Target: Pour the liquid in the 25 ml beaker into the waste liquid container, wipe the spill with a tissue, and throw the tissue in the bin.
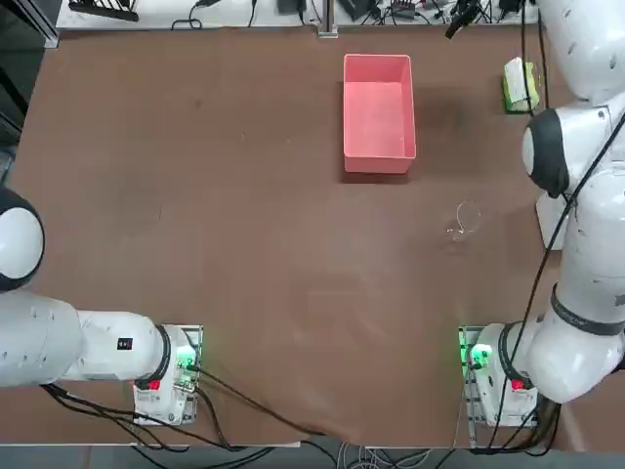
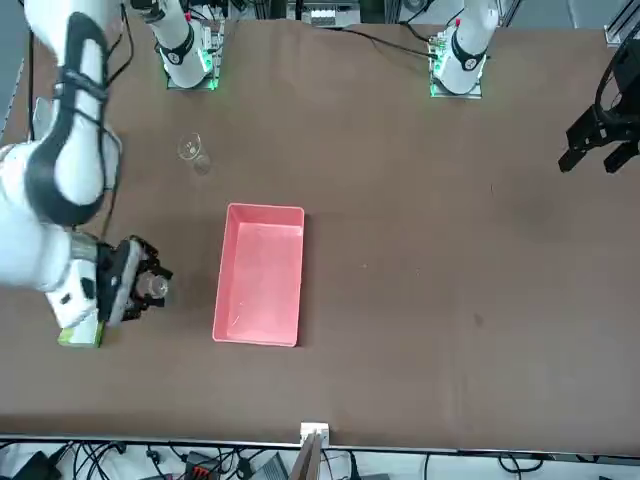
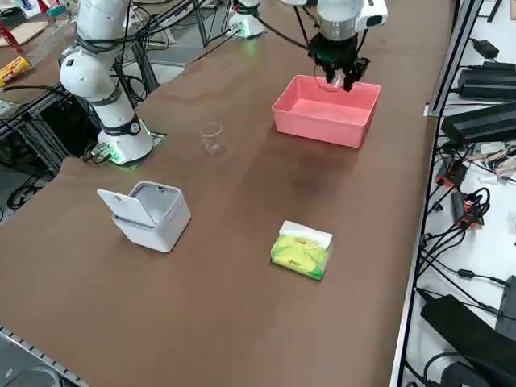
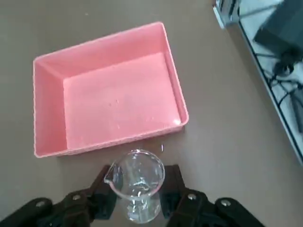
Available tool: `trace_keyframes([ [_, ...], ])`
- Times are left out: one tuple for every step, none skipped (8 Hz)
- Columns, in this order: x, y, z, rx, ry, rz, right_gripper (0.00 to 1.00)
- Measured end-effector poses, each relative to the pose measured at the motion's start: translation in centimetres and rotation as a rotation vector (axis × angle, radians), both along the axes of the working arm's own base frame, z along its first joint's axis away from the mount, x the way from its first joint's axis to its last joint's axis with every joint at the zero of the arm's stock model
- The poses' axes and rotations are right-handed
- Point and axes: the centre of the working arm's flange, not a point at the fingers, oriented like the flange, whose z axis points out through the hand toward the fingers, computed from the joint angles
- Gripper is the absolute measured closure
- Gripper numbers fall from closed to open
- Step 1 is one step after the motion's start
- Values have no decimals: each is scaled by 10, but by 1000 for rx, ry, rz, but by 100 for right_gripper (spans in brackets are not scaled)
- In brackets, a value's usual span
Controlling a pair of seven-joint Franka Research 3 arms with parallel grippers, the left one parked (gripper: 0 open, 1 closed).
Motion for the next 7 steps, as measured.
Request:
trace_keyframes([
  [2, 0, -10, 31, -28, 20, 51],
  [3, -2, -24, 73, -56, 42, 51],
  [4, -9, -42, 126, -82, 63, 51],
  [4, -24, -63, 190, -106, 79, 51],
  [2, -43, -84, 245, -132, 91, 51],
  [-2, -62, -104, 276, -154, 108, 51],
  [-6, -76, -119, 295, -167, 115, 51],
])
